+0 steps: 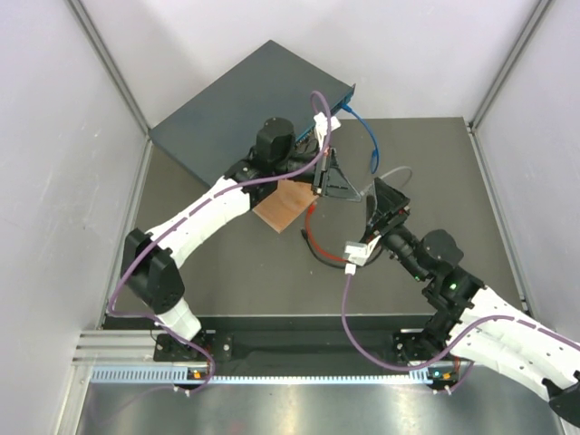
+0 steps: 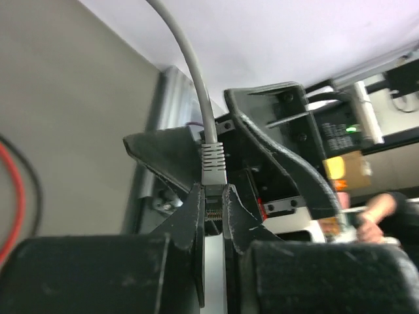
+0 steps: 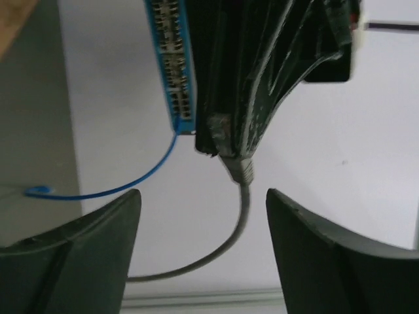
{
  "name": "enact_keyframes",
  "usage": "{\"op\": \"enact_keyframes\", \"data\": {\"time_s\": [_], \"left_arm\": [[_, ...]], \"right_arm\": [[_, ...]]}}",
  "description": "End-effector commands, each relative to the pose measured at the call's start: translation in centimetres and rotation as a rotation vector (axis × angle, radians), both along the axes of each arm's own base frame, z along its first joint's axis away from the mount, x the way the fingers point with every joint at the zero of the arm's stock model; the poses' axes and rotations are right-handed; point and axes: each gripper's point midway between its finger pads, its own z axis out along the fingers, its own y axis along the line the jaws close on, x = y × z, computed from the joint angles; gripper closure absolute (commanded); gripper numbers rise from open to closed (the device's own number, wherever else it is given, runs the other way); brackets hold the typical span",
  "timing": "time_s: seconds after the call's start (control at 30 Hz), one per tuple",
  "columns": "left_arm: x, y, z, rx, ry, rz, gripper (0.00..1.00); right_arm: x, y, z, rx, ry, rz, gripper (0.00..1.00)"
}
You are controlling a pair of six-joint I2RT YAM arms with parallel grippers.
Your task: Insert the plug into the switch port
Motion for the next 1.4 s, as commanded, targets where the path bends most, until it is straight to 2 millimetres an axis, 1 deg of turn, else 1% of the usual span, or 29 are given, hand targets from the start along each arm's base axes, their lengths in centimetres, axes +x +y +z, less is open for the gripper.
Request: {"op": "enact_keyframes", "data": {"time_s": [0.0,0.03,0.07,0.1,0.13,0.17,0.2,0.23,0.27,0.3,0.33,0.37,0.4,0.43,0.47,0.57,0.6,0.67,0.7,0.73,0.77,0.8,0.83,0.97,1.07,1.17,1.2,1.33,1.37], "left_arm": [[0.6,0.7,-0.3,0.067,-0.232,0.010,1.00],[0.8,0.9,0.1,0.074,-0.278,0.019,1.00],[1.2,1.1,-0.4,0.088,-0.352,0.025,1.00],[1.1,1.4,-1.1,0.121,-0.364,0.024,1.00],[1.3,1.7,-1.2,0.131,-0.399,0.025,1.00],[1.4,1.8,-1.7,0.148,-0.464,0.019,1.00],[1.1,2.0,-2.1,0.178,-0.476,0.009,1.00],[1.4,2.3,-2.6,0.210,-0.506,0.020,1.00],[1.5,2.4,-2.9,0.223,-0.583,0.001,1.00],[1.3,2.3,-3.2,0.240,-0.639,-0.015,1.00],[1.3,2.6,-3.4,0.280,-0.680,-0.015,1.00],[1.3,2.7,-3.4,0.281,-0.776,-0.044,1.00],[1.0,2.7,-3.3,0.281,-0.821,-0.061,1.00],[0.7,2.9,-2.9,0.282,-0.874,-0.064,1.00],[1.1,3.2,-3.0,0.300,-0.967,-0.067,1.00],[0.1,3.5,-3.1,0.310,-1.122,-0.111,1.00],[-0.3,3.3,-3.0,0.306,-1.215,-0.141,1.00],[-1.2,3.5,-2.9,0.270,-1.301,-0.182,1.00],[-1.5,3.5,-3.4,0.261,-1.310,-0.197,1.00],[-1.8,3.8,-2.8,0.241,-1.334,-0.192,1.00],[-2.0,3.8,-2.8,0.227,-1.358,-0.202,1.00],[-2.4,3.9,-3.3,0.210,-1.369,-0.222,1.00],[-2.8,4.2,-2.8,0.191,-1.395,-0.225,1.00],[-3.1,4.4,-2.9,0.173,-1.439,-0.242,1.00],[-3.3,4.3,-2.9,0.162,-1.445,-0.265,1.00],[-3.7,4.2,-3.1,0.152,-1.445,-0.289,1.00],[-3.6,4.1,-3.1,0.154,-1.445,-0.290,1.00],[-3.7,4.2,-3.0,0.150,-1.454,-0.296,1.00],[-3.8,4.2,-3.0,0.148,-1.452,-0.298,1.00]], "right_arm": [[-0.9,-0.5,-0.9,-0.035,0.187,0.012,0.23],[-1.4,-0.7,0.4,0.025,0.252,0.028,0.17],[-1.8,-1.0,-1.9,-0.032,0.375,0.022,0.10],[-2.2,-0.8,-2.4,-0.033,0.448,0.036,0.09],[-2.9,-0.9,-0.7,0.056,0.515,0.056,0.09],[-3.9,-1.2,-2.4,0.019,0.623,0.055,0.09],[-4.8,-0.8,-1.3,0.052,0.664,0.096,0.08],[-5.4,-0.7,-1.3,0.107,0.733,0.105,0.08],[-6.3,-0.8,-1.7,0.108,0.793,0.119,0.09],[-7.1,-0.5,-1.4,0.131,0.830,0.151,0.11],[-7.7,-0.4,-0.2,0.201,0.868,0.168,0.15],[-8.2,-0.5,-0.2,0.219,0.911,0.170,0.21],[-8.5,0.0,-0.1,0.234,0.952,0.184,0.24],[-9.0,0.1,0.7,0.290,0.996,0.195,0.27],[-9.4,0.3,0.7,0.311,1.031,0.200,0.33],[-10.6,1.4,0.9,0.374,1.148,0.262,0.41],[-10.9,2.0,0.7,0.373,1.190,0.290,0.43],[-11.2,2.4,0.5,0.403,1.244,0.303,0.47],[-11.5,2.8,0.3,0.401,1.270,0.323,0.49],[-11.6,2.9,0.2,0.417,1.283,0.325,0.52],[-11.4,3.1,0.5,0.436,1.274,0.337,0.59],[-11.2,3.0,0.7,0.455,1.269,0.339,0.62],[-11.1,3.0,0.6,0.470,1.273,0.336,0.64],[-10.8,3.5,1.2,0.488,1.274,0.368,0.62],[-10.2,4.1,0.6,0.472,1.294,0.356,0.61],[-8.9,4.8,-0.3,0.447,1.309,0.318,0.60],[-8.7,4.9,-0.1,0.433,1.300,0.322,0.60],[-7.5,5.4,-1.1,0.404,1.304,0.289,0.60],[-7.5,5.4,-1.0,0.401,1.296,0.292,0.60]]}}
